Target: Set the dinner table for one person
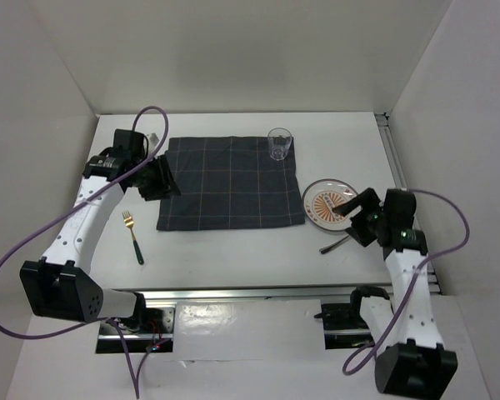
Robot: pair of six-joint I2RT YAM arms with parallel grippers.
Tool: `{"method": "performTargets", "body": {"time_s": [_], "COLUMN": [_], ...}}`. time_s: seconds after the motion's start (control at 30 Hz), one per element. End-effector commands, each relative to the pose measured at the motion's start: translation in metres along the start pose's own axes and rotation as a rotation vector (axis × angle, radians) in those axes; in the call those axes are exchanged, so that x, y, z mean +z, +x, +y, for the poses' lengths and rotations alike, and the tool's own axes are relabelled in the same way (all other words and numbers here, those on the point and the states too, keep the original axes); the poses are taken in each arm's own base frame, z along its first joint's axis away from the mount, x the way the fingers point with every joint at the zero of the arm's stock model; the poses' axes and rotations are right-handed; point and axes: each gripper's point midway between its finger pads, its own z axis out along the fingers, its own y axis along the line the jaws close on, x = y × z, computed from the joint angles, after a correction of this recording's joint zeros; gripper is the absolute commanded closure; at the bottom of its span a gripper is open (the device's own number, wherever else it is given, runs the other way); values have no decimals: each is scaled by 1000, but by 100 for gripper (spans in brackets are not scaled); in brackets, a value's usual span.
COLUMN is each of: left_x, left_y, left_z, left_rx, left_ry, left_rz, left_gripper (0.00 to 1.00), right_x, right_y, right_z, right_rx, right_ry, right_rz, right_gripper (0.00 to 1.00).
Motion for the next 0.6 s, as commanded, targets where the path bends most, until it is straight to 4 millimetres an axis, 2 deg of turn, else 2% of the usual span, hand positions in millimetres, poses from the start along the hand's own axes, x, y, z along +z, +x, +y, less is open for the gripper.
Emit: {"method": "performTargets", "body": {"time_s": [0.0, 0.13, 0.27, 0.3, 0.4, 0.57], "left_x": [-10, -12, -13, -11, -11, -14], "left_y": [2, 11, 15, 18, 18, 19], "left_z": [-11, -10, -10, -8, -8, -7], "left_rx": [60, 74, 74, 72, 72, 74], "left_ry": [65, 66, 74, 70, 70, 66], "left_rz": [-15, -3, 0, 10, 10, -3], "left_gripper": [48, 48, 48, 48, 48, 48], "right_x": [-5, 1, 9, 8, 20, 29], "right_y": [5, 11, 15, 11, 22, 23], "right_z": [29, 9, -6, -1, -13, -29], "right_rx": [130, 194, 260, 261, 314, 330], "right_ry": [-241, -187, -142, -180, -176, -121], "right_rz": [-52, -73, -83, -109, -84, -104], "right_gripper": [17, 23, 23, 21, 20, 19]}}
